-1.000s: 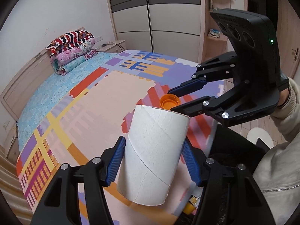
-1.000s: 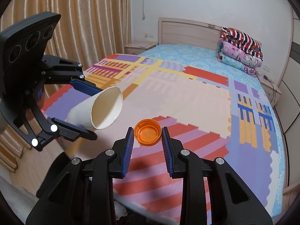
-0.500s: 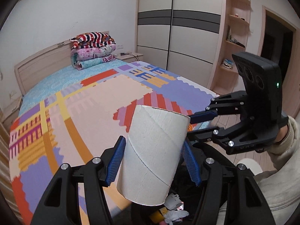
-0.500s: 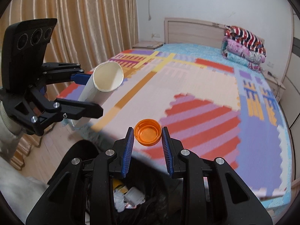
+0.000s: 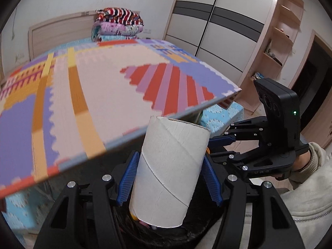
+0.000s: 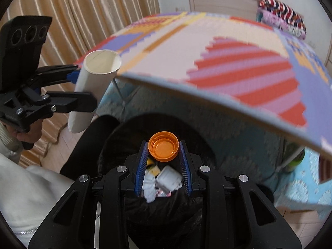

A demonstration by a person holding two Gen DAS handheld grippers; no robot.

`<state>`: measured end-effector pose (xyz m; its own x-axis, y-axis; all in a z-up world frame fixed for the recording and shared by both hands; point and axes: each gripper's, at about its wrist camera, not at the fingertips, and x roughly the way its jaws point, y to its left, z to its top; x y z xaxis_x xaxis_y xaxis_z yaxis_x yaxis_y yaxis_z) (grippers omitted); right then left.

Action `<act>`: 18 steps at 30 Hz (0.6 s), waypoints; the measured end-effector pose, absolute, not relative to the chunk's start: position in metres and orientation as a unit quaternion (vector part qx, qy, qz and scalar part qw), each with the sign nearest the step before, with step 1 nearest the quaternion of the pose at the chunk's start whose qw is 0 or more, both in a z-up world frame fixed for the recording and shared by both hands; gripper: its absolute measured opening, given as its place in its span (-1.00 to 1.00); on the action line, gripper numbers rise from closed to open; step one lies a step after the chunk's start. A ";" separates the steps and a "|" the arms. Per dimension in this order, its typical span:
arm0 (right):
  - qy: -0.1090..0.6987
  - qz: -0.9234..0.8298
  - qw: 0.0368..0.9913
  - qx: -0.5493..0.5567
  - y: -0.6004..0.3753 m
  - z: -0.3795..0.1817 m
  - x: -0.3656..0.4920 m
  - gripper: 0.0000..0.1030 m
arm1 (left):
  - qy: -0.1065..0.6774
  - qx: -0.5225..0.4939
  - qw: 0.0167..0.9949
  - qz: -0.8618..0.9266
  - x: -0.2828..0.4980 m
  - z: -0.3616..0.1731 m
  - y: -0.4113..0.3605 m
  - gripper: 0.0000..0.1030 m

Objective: Collect trash
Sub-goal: 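Carry the paper roll and orange cap down into the trash bag, then open both tools to drop the paper roll and cap into the bag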

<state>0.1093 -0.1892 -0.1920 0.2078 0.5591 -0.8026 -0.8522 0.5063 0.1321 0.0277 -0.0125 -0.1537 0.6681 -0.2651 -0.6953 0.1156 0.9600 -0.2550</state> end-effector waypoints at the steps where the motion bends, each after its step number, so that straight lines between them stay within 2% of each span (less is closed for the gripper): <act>1: 0.429 0.465 0.755 -0.176 -0.189 -0.197 0.108 -0.41 | 0.399 -0.102 0.905 -0.107 0.027 -0.159 -0.014 0.14; 12: 0.497 0.447 0.719 -0.191 -0.176 -0.255 0.108 -0.41 | 0.516 -0.162 0.836 -0.093 0.036 -0.255 -0.020 0.14; 18: 0.530 0.444 0.694 -0.201 -0.171 -0.283 0.101 -0.41 | 0.546 -0.183 0.815 -0.065 0.043 -0.282 -0.014 0.14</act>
